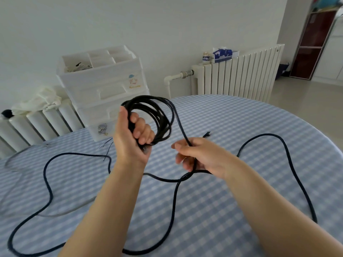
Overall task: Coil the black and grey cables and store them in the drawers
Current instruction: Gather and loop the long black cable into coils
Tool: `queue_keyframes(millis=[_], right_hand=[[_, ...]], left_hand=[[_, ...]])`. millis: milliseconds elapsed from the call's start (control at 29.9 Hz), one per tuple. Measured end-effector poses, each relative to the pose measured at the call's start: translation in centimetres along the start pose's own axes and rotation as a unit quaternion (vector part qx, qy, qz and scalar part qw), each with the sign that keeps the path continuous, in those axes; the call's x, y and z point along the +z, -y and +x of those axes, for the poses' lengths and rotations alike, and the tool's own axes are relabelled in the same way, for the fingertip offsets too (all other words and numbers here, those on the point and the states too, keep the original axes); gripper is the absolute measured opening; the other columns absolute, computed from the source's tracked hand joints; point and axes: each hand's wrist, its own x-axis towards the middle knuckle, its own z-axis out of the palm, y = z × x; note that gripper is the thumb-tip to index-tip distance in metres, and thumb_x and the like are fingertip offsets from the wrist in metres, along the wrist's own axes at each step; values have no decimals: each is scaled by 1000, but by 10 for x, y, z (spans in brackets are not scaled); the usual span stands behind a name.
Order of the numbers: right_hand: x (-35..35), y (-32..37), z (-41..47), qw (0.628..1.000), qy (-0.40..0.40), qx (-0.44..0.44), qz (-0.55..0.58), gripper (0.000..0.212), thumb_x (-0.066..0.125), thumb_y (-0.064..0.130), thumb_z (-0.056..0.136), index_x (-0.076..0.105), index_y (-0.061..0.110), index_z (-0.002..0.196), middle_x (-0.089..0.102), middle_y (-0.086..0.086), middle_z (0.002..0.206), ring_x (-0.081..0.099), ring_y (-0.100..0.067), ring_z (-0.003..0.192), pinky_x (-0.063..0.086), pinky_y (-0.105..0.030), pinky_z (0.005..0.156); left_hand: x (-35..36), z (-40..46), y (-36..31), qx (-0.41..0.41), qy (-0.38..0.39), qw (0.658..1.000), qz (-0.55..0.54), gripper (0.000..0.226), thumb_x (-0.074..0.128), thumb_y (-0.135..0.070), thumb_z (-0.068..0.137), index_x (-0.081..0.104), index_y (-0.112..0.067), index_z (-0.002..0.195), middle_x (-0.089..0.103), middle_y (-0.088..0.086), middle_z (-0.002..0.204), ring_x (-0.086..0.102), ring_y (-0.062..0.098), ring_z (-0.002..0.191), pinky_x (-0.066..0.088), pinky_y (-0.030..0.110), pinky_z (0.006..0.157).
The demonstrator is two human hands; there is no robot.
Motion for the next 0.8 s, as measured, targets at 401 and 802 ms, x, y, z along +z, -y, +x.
queue_keyframes(millis=[401,802], right_hand=[[-8,-3,6,964,-144,-44,-219,17,47,23,100,54,23,115,67,4,77,60,-10,67,54,-31,68],[20,0,-2,877,-117,-45,-463,26,47,28,94,64,31,113,61,12,86,56,-8,66,40,-22,53]], left_hand=[[-31,23,-22,23,-159,975,-151,38,39,-30,98,39,-20,61,29,-11,42,28,5,33,26,17,36],[14,-12,27,194,-40,941,275,52,27,-46,101,43,-26,56,39,-4,43,38,18,38,34,26,42]])
